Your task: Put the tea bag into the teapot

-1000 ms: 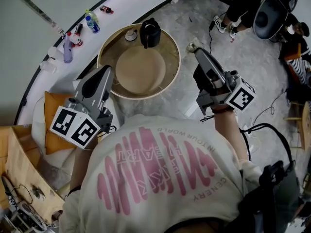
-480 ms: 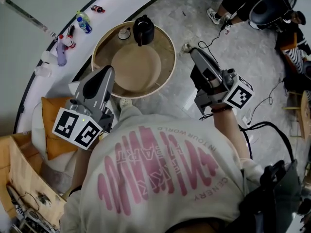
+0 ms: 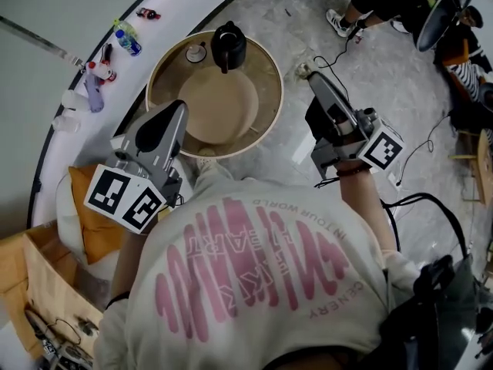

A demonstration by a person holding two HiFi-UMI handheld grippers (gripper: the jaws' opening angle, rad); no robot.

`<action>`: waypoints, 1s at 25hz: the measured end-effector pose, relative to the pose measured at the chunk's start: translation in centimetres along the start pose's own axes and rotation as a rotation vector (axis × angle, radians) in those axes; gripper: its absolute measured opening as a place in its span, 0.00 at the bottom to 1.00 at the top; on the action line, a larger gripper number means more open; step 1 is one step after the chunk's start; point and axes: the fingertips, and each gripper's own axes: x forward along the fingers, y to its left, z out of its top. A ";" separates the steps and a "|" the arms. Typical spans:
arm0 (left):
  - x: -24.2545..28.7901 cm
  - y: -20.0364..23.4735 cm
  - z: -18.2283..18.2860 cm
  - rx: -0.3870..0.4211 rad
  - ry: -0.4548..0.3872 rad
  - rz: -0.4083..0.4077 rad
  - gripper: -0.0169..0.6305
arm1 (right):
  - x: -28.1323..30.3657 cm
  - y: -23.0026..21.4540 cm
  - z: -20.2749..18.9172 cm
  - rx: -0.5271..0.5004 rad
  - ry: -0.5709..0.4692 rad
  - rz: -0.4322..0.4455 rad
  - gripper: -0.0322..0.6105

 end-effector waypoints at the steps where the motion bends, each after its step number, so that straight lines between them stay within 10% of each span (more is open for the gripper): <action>1: 0.2 0.6 -0.2 0.003 0.015 0.005 0.05 | 0.3 -0.3 -0.1 0.008 -0.004 -0.005 0.07; 25: 7.5 11.2 2.0 -0.021 0.096 -0.332 0.05 | 5.7 -3.6 -2.0 0.004 -0.242 -0.265 0.07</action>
